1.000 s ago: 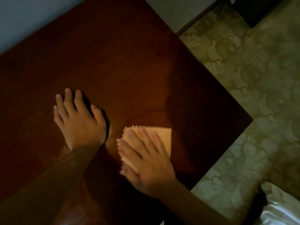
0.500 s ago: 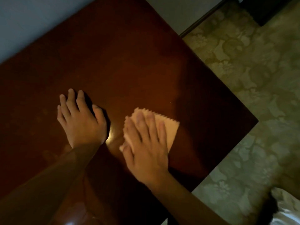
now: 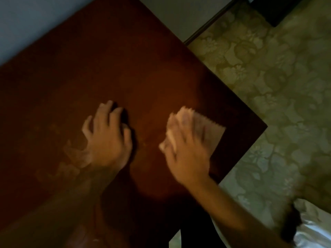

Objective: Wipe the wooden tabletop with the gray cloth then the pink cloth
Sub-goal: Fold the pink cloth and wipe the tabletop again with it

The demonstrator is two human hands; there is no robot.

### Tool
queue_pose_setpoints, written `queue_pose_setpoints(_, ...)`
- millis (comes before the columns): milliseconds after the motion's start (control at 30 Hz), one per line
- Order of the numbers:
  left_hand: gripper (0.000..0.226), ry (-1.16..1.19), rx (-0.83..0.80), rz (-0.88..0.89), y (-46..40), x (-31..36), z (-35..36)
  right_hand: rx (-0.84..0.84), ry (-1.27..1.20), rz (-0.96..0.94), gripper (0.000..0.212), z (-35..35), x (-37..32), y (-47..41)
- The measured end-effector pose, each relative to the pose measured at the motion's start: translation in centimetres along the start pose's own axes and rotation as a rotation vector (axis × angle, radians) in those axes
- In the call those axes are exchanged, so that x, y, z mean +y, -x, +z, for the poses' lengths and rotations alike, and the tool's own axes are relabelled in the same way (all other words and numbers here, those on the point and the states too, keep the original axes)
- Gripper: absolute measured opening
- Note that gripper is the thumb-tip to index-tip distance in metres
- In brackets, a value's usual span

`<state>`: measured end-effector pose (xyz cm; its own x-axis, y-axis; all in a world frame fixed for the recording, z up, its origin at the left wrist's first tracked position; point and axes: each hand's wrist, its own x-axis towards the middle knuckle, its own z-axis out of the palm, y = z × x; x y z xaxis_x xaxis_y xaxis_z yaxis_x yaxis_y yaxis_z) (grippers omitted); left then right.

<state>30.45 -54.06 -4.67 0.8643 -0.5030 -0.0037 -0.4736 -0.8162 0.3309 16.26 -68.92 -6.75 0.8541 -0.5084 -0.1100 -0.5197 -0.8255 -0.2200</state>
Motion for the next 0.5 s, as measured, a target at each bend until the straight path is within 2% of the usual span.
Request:
queue_pose_setpoints(133, 0.049, 0.011, -0.096, 0.069, 1.5, 4.2, 2.0, -0.015, -0.044, -0.215, 0.058, 1.4, -1.6, 6.7)
queue_pose_setpoints(233, 0.051, -0.048, -0.081, 0.073, 1.7, 4.4, 2.8, -0.053, -0.02, -0.326, 0.059, 0.9, 1.1, 6.1)
queue_pose_setpoints(300, 0.051, -0.061, -0.065, 0.076, 1.8, 4.4, 2.9, -0.085, -0.021, -0.287, 0.066, 0.0, 4.1, 3.5)
queue_pose_setpoints(400, 0.052, -0.064, -0.055, 0.074, 1.8, 4.6, 3.1, -0.034, 0.072, -0.11, 0.071, -1.6, 8.7, -1.1)
queue_pose_setpoints(500, 0.052, -0.085, -0.05, 0.075, 1.8, 4.5, 3.1, -0.008, 0.04, 0.022, 0.068, -2.4, 10.6, -3.1)
